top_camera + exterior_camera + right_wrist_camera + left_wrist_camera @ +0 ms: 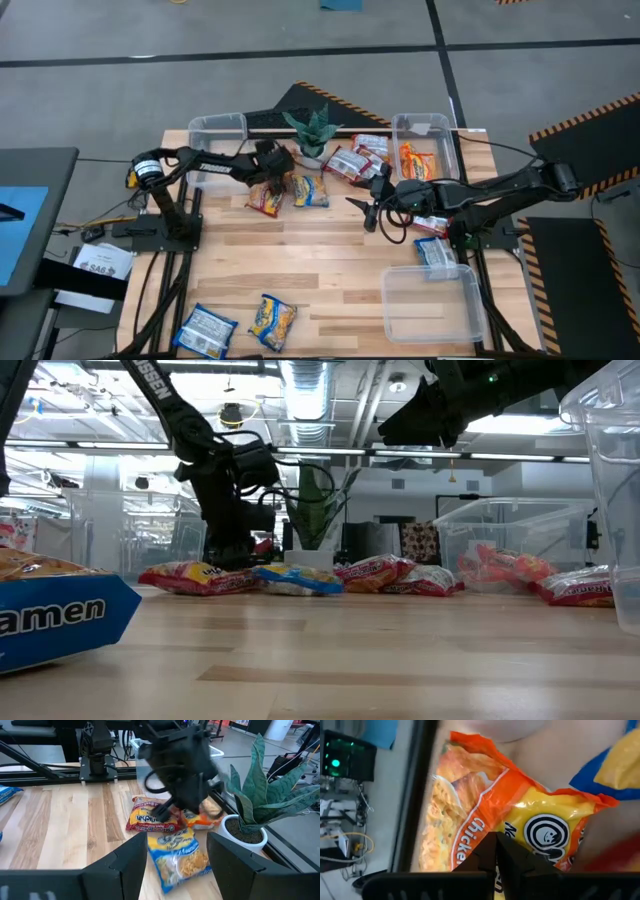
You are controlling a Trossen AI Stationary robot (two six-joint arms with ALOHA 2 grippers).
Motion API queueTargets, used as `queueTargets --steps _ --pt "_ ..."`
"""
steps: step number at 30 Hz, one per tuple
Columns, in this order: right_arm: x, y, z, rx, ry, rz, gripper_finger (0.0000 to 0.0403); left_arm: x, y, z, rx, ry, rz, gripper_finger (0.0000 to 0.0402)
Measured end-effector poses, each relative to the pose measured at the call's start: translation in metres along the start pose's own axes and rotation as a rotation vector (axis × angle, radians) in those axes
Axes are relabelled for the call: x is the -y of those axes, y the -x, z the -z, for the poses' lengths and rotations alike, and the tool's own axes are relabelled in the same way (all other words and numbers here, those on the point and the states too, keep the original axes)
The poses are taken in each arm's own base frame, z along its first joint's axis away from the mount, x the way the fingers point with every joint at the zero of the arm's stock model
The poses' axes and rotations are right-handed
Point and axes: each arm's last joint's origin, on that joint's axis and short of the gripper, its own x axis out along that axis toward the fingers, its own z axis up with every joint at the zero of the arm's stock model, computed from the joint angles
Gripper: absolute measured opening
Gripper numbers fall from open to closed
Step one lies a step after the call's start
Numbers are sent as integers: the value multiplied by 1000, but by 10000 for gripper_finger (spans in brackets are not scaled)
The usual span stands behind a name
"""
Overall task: Sort Maruchan noodles
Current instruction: Put the orange noodle pack in the top right transparent bin
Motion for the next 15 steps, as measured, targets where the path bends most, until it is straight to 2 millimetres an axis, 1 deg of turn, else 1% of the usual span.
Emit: queueTargets --steps 3,8,15 --pt "0 0 0 0 0 0 226 18 9 -2 -4 -34 29 0" --pt "0 0 0 0 0 0 226 48 27 -4 -1 -36 76 0" --pt "0 0 0 0 0 -1 226 95 57 -10 89 -42 241 0"
